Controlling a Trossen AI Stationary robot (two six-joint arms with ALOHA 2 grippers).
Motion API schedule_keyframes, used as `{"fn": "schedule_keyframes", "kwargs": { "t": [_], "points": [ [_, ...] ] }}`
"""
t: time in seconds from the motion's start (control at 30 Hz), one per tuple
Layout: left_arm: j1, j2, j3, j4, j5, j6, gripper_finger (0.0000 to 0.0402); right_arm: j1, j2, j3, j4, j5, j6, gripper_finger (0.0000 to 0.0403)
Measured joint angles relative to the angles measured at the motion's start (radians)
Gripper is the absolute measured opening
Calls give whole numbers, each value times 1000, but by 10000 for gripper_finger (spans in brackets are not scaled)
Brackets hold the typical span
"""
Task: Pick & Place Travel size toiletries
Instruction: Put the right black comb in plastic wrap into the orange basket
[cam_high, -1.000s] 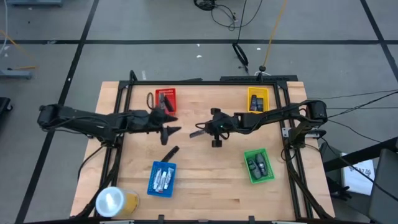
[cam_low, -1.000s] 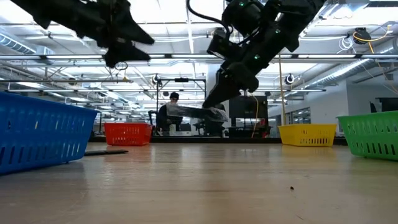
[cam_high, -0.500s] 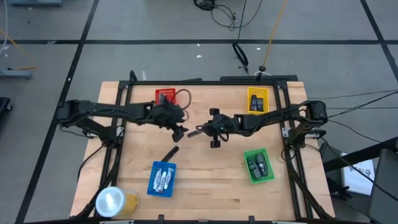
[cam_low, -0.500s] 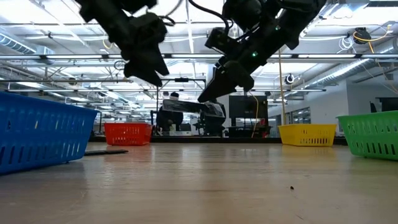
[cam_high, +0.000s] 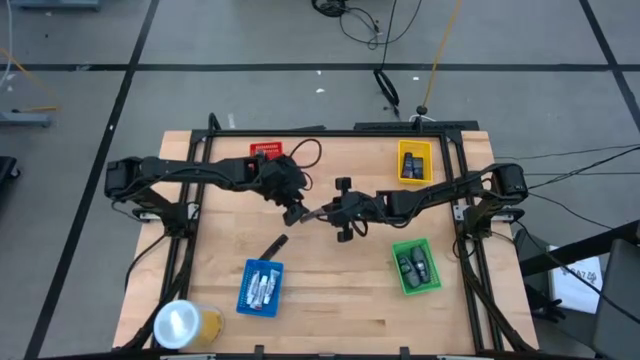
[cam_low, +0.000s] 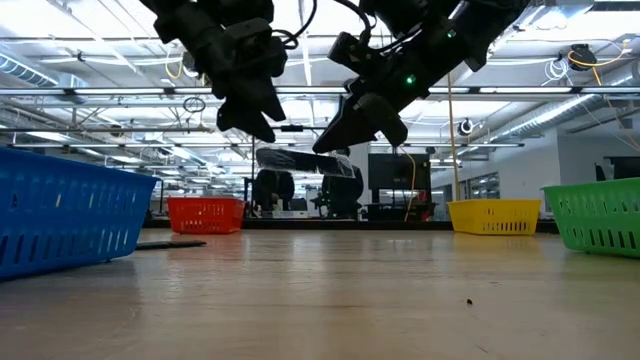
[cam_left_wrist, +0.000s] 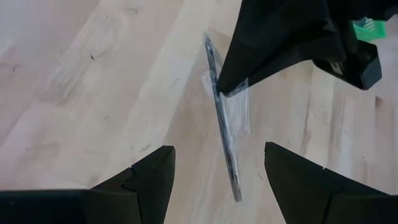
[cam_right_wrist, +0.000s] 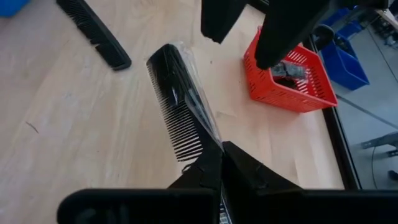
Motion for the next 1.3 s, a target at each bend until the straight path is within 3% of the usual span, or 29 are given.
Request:
{"fn": "schedule_keyframes", "kwargs": {
  "t": [0.57, 0.97, 1.1, 1.3],
  "points": [
    [-34, 123, -1, 36, 45, -37, 246, 0, 0, 0, 28, -1, -11, 0],
    [-30, 133, -1, 56, 49, -43, 242, 0, 0, 0, 48, -1, -14, 0],
    [-30, 133, -1, 57, 71, -47, 189, 0, 0, 0, 51, -1, -18, 0],
    [-19, 133, -1, 58, 72, -40, 25, 0, 0, 0, 52, -1, -18, 0]
  ]
}}
